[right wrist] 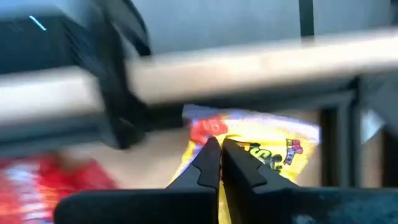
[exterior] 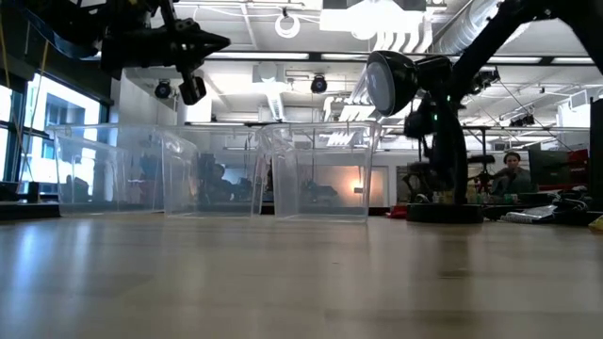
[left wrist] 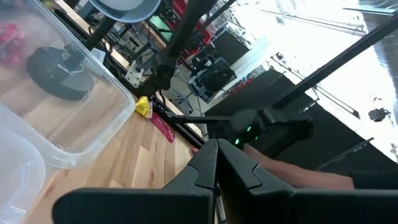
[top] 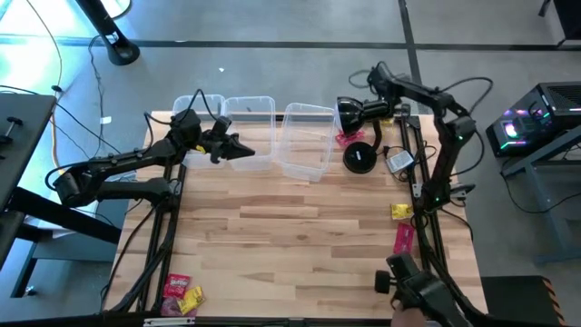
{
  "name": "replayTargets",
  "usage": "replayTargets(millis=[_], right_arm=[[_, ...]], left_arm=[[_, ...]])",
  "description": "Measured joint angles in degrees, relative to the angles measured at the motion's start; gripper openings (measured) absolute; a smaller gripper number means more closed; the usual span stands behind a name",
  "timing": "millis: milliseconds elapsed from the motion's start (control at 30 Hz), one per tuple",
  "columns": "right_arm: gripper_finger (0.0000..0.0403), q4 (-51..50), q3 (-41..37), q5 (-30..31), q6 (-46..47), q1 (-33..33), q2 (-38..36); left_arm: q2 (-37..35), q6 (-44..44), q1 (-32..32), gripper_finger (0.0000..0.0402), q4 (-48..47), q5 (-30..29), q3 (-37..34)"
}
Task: Sort candy
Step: Put the yellow candy wrapper into the right transparent bin
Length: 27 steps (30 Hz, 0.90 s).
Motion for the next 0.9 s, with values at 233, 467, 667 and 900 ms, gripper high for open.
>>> replayTargets(millis=[233, 467, 667, 900], right_arm=[[0.0, 0.82, 7.04, -0.96, -1.85, 0.53, -5.93], [0.0, 1.64, 17.01, -3.39, -5.05, 2.48, -8.25], [0.0, 6.48, 27.51, -6.66, -10.84, 6.79, -8.3], [0.0, 12.34, 34.14, -19.05, -15.18, 17.48, -8.37]], left_arm=[[0.0, 0.02, 0.0, 0.0, 0.03, 0.9, 0.0], [0.0, 0.04, 0.0, 0.0, 0.04, 2.34, 0.0], [0.0, 2.9, 0.0, 0.0, -0.01, 2.72, 0.0], [0.0, 5.56, 0.13, 0.0, -0.01, 2.18, 0.0]])
